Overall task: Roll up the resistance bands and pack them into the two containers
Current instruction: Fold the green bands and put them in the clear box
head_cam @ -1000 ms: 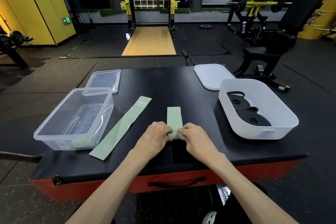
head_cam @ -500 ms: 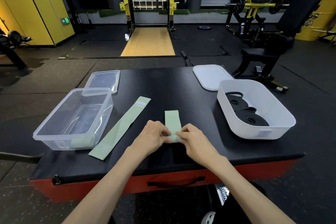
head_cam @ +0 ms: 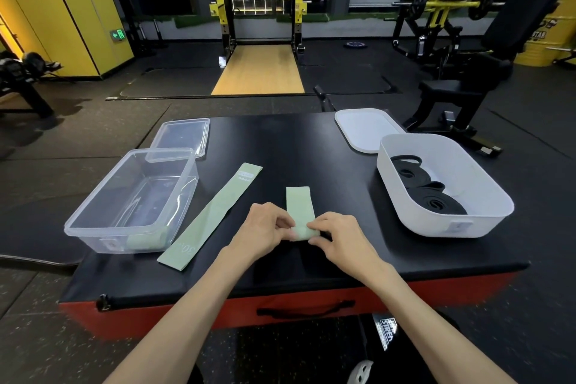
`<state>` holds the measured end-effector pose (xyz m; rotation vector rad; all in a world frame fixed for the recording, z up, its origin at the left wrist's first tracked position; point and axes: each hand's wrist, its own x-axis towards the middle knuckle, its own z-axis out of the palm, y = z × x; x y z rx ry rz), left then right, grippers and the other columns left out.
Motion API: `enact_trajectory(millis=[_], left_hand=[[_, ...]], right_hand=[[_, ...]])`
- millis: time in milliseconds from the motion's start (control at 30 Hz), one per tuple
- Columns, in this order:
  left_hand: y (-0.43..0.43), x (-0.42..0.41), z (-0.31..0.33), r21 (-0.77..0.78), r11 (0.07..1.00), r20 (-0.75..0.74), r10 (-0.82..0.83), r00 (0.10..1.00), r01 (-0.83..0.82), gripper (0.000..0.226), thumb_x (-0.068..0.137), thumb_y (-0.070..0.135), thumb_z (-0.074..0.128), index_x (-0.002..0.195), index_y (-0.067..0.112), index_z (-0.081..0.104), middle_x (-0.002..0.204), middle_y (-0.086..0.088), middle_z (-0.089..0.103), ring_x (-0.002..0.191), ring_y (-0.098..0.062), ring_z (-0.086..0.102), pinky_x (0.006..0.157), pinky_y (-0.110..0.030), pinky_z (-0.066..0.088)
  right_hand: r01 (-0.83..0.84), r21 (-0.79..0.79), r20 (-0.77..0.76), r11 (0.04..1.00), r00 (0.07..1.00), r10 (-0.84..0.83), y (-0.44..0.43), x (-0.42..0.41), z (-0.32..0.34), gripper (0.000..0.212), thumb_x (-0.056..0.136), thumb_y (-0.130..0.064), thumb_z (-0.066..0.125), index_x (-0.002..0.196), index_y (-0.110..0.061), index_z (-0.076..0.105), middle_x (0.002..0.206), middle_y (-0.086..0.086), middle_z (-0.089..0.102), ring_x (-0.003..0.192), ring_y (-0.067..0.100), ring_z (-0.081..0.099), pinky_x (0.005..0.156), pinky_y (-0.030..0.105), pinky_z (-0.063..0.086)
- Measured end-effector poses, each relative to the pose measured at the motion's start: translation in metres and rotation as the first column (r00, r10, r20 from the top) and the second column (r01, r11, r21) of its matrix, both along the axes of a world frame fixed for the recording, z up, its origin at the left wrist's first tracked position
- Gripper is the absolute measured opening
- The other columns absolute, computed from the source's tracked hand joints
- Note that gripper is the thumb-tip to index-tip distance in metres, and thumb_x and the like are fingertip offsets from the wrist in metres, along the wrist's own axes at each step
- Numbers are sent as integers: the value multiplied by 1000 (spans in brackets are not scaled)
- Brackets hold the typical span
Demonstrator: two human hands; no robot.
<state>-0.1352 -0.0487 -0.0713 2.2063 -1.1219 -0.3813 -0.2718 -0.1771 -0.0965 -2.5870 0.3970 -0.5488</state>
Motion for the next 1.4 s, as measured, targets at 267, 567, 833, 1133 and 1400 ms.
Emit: enact_trajectory(millis=[267, 567, 833, 1133, 1400], left_hand=[[8, -8, -10, -156, 978, 280, -90, 956, 138, 21, 76, 25, 79, 92, 13, 73, 82, 1, 67, 73, -12, 61, 74, -25, 51], [6, -3, -9, -99, 985, 290, -109, 951, 144, 23, 79, 14, 76, 101, 9, 73, 88, -5, 71, 80, -20, 65, 85, -24, 44], [1, 2, -3, -79, 989, 214, -105, 971, 125, 23, 80, 12, 74, 102, 7, 73, 92, -8, 73, 85, -18, 66, 80, -13, 40], [1, 4, -4, -51, 995, 147, -79, 986, 87, 17, 84, 13, 69, 100, 12, 72, 91, -2, 71, 90, -12, 62, 89, -20, 43], [9, 0, -4, -13, 993, 96, -112, 989, 114, 15, 83, 17, 72, 97, 16, 73, 87, 4, 67, 85, -7, 61, 84, -21, 49]], right_hand=[[22, -23, -56, 999, 998, -23, -2, 7, 0, 28, 86, -18, 68, 114, -13, 70, 106, 3, 66, 97, 24, 59, 86, 34, 48], [26, -44, -62, 999, 998, -28, 1, 8, -1, 29, 93, -20, 58, 119, -10, 65, 112, 2, 56, 104, 20, 53, 88, 31, 46], [14, -48, -82, 999, 996, -18, 1, 8, 4, 38, 92, -26, 60, 128, -13, 58, 114, 1, 54, 106, 18, 50, 88, 27, 42], [15, -103, -52, 995, 998, -21, 1, 11, 0, 19, 90, -13, 60, 107, -7, 68, 104, 6, 60, 96, 23, 54, 81, 30, 45], [-19, -114, -26, 993, 1000, 16, 6, 0, -3, 16, 90, -12, 61, 102, -6, 68, 99, 6, 59, 90, 23, 55, 75, 26, 43]])
